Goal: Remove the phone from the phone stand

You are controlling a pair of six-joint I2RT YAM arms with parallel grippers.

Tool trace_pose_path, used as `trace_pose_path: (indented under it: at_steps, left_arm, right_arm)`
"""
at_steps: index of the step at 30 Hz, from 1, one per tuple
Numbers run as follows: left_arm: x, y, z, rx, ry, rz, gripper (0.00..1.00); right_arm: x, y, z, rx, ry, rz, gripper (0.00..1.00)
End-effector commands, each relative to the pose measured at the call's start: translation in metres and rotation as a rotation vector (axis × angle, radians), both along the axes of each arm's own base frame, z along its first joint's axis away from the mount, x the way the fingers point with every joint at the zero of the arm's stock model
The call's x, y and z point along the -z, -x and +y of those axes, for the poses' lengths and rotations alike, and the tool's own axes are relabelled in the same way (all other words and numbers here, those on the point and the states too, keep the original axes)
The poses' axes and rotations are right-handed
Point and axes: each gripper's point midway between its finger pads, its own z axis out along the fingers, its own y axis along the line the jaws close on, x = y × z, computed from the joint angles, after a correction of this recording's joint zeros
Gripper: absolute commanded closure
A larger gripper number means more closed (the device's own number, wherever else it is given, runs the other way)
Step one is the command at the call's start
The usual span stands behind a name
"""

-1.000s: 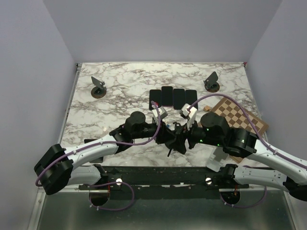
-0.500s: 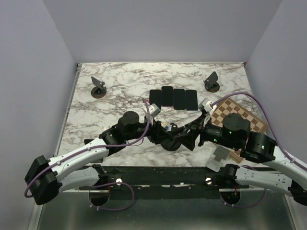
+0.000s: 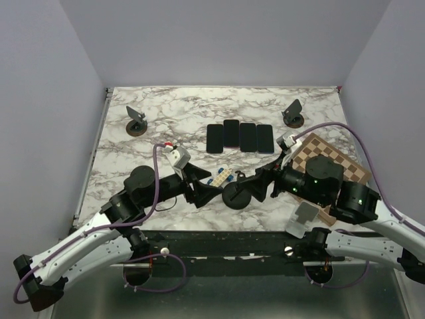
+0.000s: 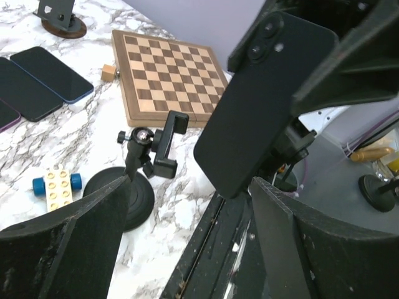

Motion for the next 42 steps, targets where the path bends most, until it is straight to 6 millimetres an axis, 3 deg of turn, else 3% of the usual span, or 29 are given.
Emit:
trace_pose_path:
  at_steps: [1,5,10,16,19,21,27,33,42]
  left_arm:
    - [0.002,0.006,0.021,-0.019,-0.117,-0.017,0.15]
    - [-0.010,0.010,0.026,-0.018,-0.162,-0.005,0.18]
    - [-0.005,-0.005,0.023,-0.151,-0.311,0.045,0.21]
    - [-0.021,-0.007,0.014,-0.179,-0.311,-0.048,0.17]
    - [-0.023,-0.013,0.012,-0.198,-0.343,-0.070,0.20]
    - [-0.025,-0.015,0.008,-0.199,-0.355,-0.081,0.26]
    - [-0.023,-0.017,-0.004,-0.182,-0.384,-0.098,0.60]
    - [-0.024,-0.017,-0.010,-0.177,-0.384,-0.108,0.70]
    - [-0.025,-0.014,-0.012,-0.152,-0.367,-0.130,1.00]
  right_arm:
    - [-0.028,-0.012,0.006,0.085,-0.089,0.044,1.00]
    - [-0.032,-0.018,0.014,0.124,-0.081,0.106,0.99]
    - [-0.033,-0.029,0.027,0.162,-0.058,0.147,0.99]
    - [-0.030,-0.033,0.041,0.159,-0.049,0.180,0.99]
    - [-0.031,-0.031,0.051,0.129,-0.068,0.199,0.99]
    - [-0.033,-0.030,0.055,0.118,-0.089,0.207,0.99]
    - [-0.039,-0.029,0.065,0.092,-0.121,0.214,0.99]
    - [-0.036,-0.027,0.072,0.066,-0.130,0.220,0.99]
    - [-0.035,-0.021,0.078,0.012,-0.152,0.214,0.99]
